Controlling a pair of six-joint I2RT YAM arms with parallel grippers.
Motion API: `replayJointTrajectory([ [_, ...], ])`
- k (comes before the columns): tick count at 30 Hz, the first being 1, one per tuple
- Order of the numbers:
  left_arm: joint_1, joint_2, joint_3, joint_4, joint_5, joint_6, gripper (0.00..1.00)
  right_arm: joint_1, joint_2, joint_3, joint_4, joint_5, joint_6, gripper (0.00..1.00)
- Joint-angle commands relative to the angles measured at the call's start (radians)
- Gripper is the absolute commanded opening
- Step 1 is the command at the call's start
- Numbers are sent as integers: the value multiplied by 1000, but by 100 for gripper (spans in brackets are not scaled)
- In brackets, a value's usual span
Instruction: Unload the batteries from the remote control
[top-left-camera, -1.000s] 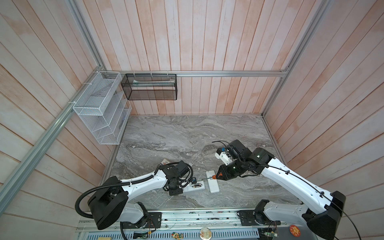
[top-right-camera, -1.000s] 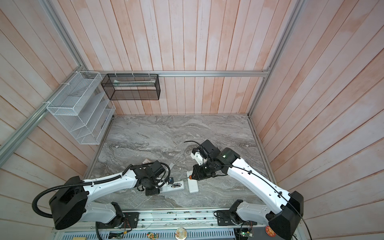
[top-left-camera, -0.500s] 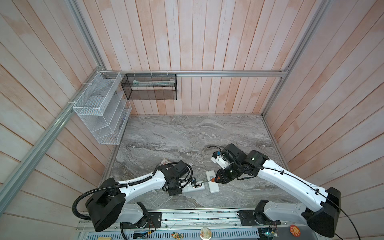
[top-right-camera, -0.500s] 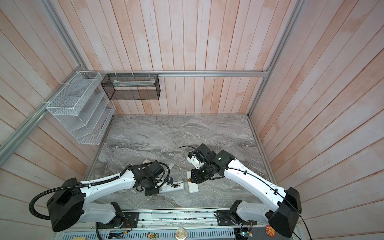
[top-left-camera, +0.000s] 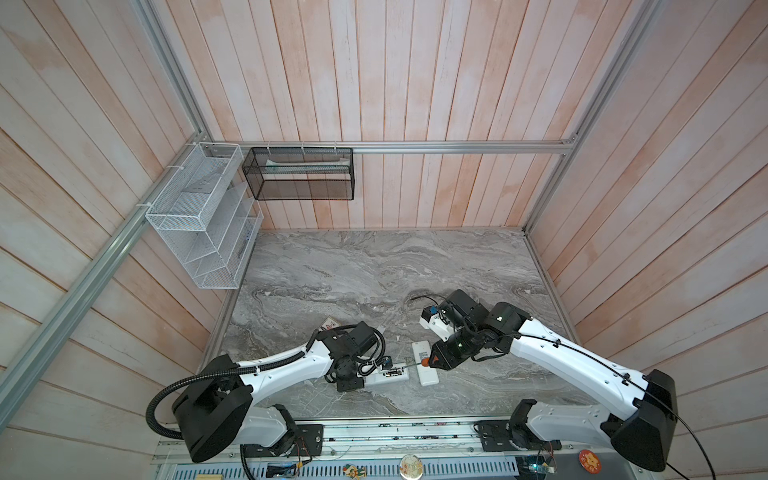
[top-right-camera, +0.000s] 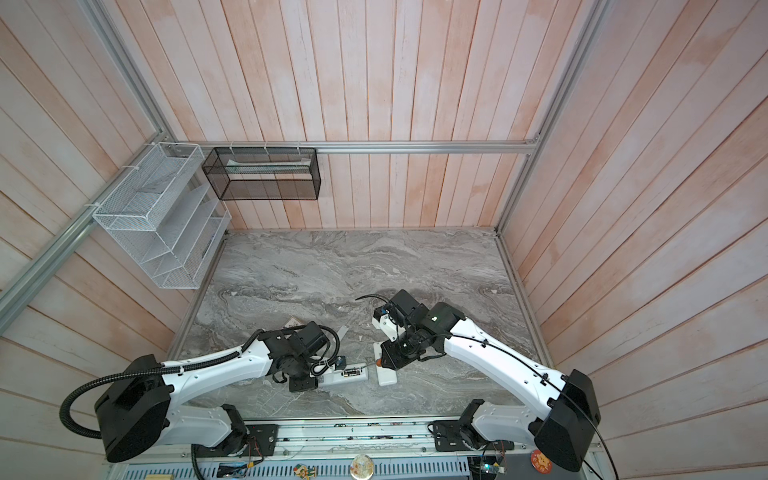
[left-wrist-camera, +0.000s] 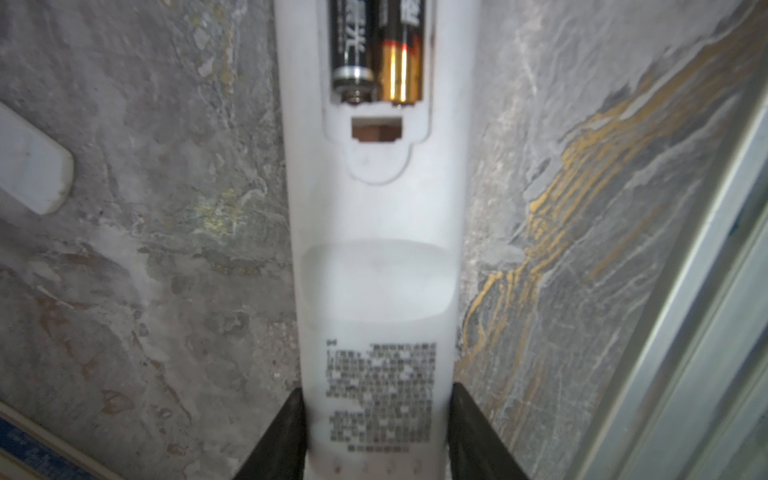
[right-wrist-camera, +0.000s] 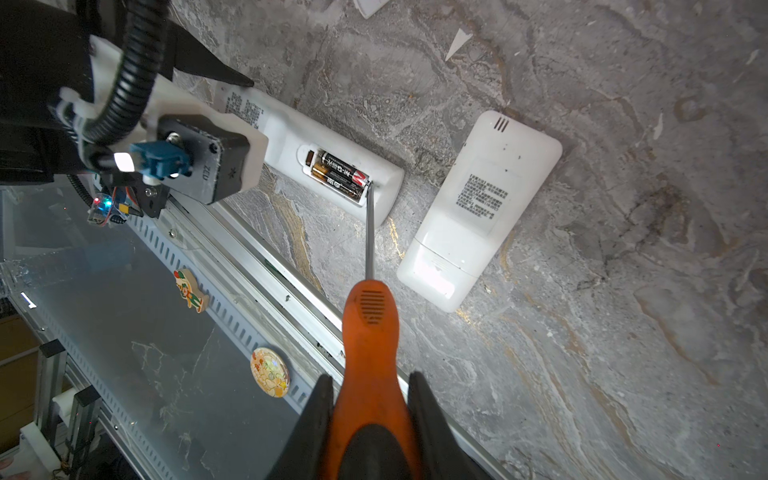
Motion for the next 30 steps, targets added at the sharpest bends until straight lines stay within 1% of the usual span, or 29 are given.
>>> replayJointTrajectory([
  [1, -6, 14, -11, -1, 21, 24, 37, 7, -18, -20, -21, -9, -24, 0],
  [6, -5, 18, -11, -4, 20, 24, 37, 7, -39, -32, -34, 1, -35, 0],
  [16, -8, 22, -8, -8, 21, 22, 37, 7, -29, -61, -14, 9, -44, 0],
  [30, -14, 33, 0, -10, 19, 21, 37, 7, -9, -76, 33, -21, -50, 0],
])
